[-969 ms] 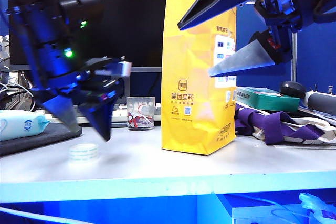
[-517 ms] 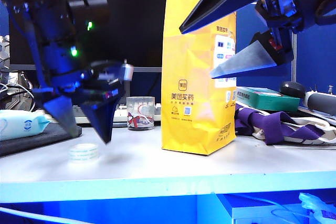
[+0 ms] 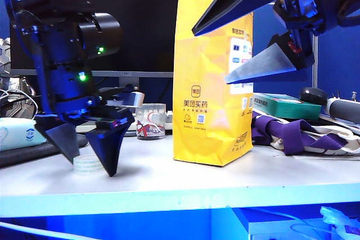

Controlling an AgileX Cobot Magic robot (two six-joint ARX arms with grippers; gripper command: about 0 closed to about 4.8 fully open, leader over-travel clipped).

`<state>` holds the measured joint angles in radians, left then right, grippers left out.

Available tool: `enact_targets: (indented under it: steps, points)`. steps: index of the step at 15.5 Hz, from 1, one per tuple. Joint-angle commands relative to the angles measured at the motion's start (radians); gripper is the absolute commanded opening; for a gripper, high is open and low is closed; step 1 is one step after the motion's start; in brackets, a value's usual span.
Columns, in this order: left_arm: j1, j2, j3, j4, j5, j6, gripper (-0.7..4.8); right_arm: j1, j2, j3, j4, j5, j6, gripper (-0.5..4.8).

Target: Pick up the transparent tape and throw it into the yellow paper bag.

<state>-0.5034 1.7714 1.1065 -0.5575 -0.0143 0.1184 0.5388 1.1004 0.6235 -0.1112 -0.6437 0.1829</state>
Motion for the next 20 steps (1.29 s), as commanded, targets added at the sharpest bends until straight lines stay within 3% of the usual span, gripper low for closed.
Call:
enact_targets:
  steps: [1,3,6,7,12,17,20]
  points:
    - [0.001,0.021,0.001,0.006,-0.010,0.004,4.79,0.001,-0.003,0.005,0.011,-0.004,-0.005,4.50]
    - [0.000,0.021,0.001,0.016,-0.012,0.005,4.71,0.001,-0.003,0.005,0.011,-0.003,-0.005,4.50]
    - [0.001,0.021,0.001,-0.001,-0.012,0.024,2.94,0.001,-0.003,0.005,0.012,-0.002,-0.005,4.50]
    - [0.001,0.021,0.001,-0.006,-0.016,0.026,2.71,0.001,-0.003,0.005,0.012,-0.001,-0.006,4.50]
    - [0.000,0.021,0.031,-0.041,-0.020,0.095,2.68,0.001,-0.002,0.005,0.013,0.027,-0.033,4.50]
    - [-0.001,0.007,0.275,-0.201,-0.002,0.120,2.68,0.000,-0.003,0.006,0.088,0.111,-0.068,4.50]
    - [-0.001,-0.055,0.422,-0.253,0.072,0.121,2.68,-0.016,-0.003,0.014,0.140,0.130,-0.079,4.50]
